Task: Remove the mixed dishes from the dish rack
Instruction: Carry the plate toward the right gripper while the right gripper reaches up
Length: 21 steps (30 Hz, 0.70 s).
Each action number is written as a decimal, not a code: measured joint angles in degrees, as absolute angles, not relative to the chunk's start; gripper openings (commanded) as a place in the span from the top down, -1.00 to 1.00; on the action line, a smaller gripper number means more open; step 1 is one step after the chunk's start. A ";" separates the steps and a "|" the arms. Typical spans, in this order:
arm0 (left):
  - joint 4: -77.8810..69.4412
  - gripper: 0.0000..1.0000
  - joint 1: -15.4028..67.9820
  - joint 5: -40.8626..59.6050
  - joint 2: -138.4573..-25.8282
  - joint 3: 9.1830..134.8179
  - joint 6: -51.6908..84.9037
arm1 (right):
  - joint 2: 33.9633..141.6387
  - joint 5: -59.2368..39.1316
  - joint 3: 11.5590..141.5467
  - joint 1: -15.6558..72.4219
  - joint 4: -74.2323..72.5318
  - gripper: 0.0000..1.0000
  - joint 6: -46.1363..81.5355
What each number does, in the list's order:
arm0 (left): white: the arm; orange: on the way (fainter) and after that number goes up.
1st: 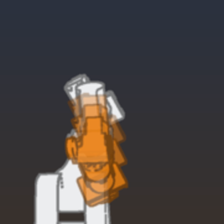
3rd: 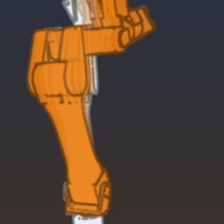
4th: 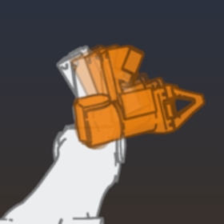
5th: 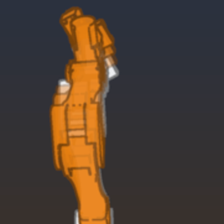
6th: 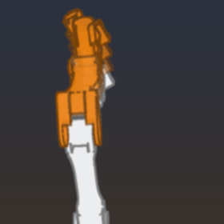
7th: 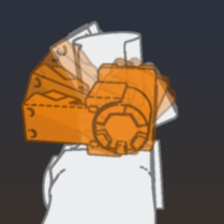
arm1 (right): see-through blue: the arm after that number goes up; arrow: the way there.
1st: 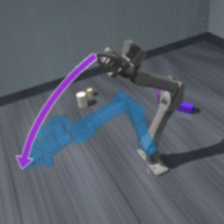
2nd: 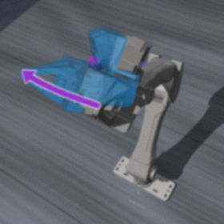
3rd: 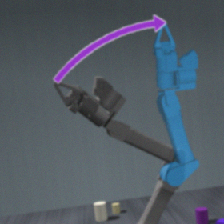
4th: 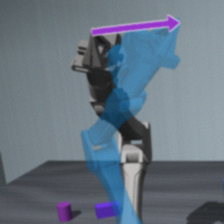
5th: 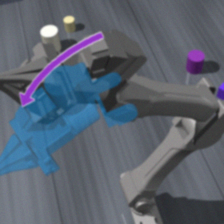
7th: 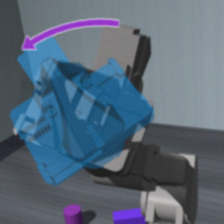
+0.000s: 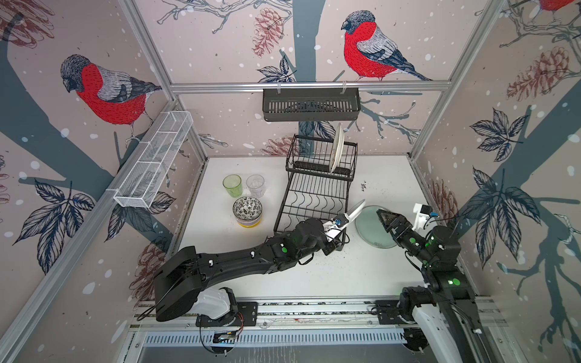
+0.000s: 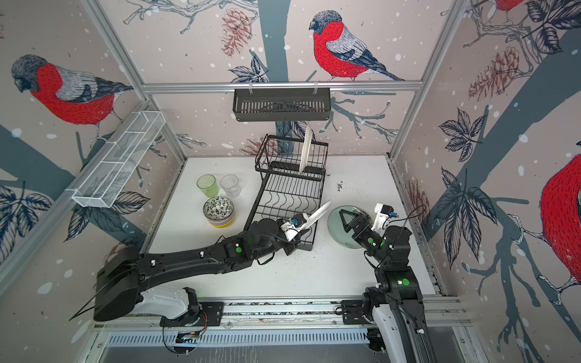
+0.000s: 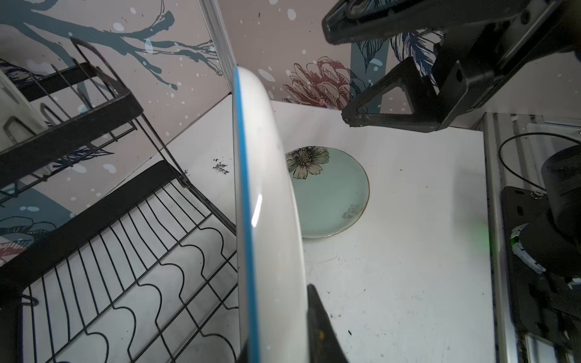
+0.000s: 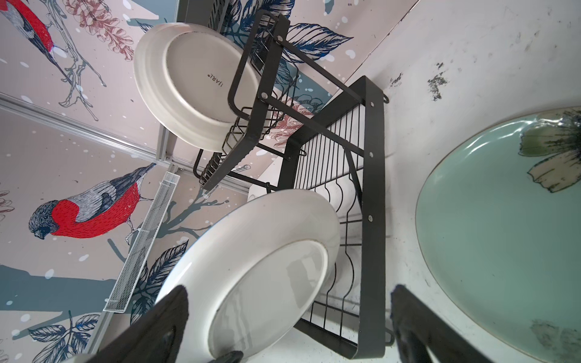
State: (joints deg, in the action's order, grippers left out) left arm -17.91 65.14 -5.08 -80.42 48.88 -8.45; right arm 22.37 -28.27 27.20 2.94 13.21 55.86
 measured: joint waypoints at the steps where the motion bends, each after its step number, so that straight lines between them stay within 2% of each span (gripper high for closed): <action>1: -18.02 1.00 65.78 -5.15 -81.01 49.36 -9.28 | 22.20 -28.27 27.33 2.92 13.23 -0.99 56.31; 21: -20.08 1.00 71.75 -12.19 -92.92 58.02 -22.41 | 21.45 -28.95 27.75 2.44 13.65 -0.99 58.74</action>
State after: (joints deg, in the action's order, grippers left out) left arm -20.08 71.75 -12.19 -92.92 58.02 -22.41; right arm 21.45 -28.95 27.75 2.44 13.65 58.74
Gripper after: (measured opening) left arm 0.155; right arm 0.994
